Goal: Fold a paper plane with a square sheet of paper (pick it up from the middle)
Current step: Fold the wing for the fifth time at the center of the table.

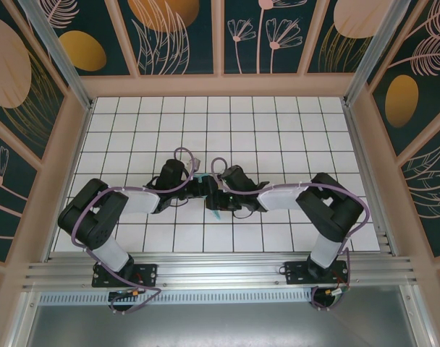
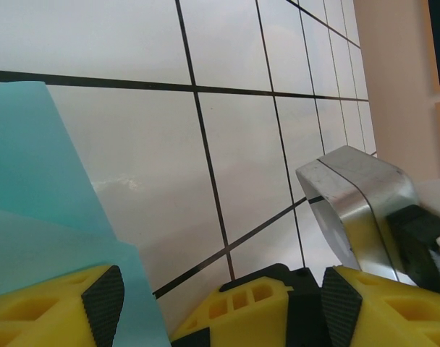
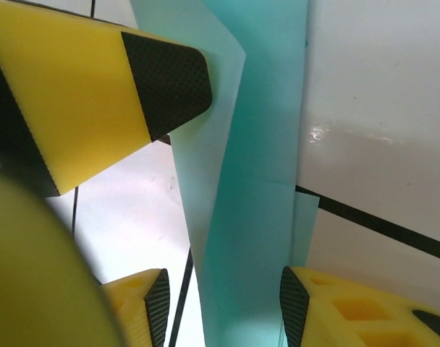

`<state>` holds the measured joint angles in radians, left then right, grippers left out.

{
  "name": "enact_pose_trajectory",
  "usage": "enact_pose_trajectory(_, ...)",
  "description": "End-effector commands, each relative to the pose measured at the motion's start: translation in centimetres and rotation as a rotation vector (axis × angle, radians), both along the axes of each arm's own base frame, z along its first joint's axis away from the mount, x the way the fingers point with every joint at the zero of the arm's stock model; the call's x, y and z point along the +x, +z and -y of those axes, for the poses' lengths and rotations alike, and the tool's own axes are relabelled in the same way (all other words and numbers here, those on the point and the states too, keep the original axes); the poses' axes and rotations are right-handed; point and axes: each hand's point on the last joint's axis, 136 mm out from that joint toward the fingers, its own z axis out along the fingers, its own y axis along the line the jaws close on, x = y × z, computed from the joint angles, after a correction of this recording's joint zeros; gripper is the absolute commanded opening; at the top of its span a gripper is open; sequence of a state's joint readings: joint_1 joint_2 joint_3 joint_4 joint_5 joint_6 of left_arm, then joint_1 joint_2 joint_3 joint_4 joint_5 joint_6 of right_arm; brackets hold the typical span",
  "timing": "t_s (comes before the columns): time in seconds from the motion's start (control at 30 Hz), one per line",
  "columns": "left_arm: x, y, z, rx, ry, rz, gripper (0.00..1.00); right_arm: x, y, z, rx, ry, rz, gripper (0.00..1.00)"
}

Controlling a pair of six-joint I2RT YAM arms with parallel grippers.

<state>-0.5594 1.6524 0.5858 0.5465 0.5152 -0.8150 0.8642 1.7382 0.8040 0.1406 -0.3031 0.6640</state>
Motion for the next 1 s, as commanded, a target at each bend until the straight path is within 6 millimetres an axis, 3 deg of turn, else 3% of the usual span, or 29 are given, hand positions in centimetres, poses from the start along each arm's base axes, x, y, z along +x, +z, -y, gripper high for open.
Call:
enact_pose_trajectory(0.0, 0.5, 0.4, 0.5, -0.010, -0.018, 0.021, 0.75, 0.3, -1.3, 0.2, -0.086, 0.007, 0.028, 0.48)
enact_pose_trajectory(0.33, 0.4, 0.3, 0.6, -0.008, -0.023, 0.019, 0.75, 0.9, -0.1, 0.5, -0.095, -0.020, 0.084, 0.49)
enact_pose_trajectory(0.5, 0.5, 0.4, 0.7, -0.011, -0.025, 0.018, 0.75, 0.2, -1.5, 0.2, -0.109, 0.011, 0.039, 0.45)
enact_pose_trajectory(0.8, 0.6, 0.7, 0.8, -0.016, -0.031, 0.024, 0.75, -0.7, -3.4, 0.7, -0.119, 0.000, -0.026, 0.27)
enact_pose_trajectory(0.97, 0.5, 0.8, 0.9, -0.019, -0.035, 0.026, 0.75, -1.0, -4.0, 1.1, -0.126, -0.009, -0.048, 0.27)
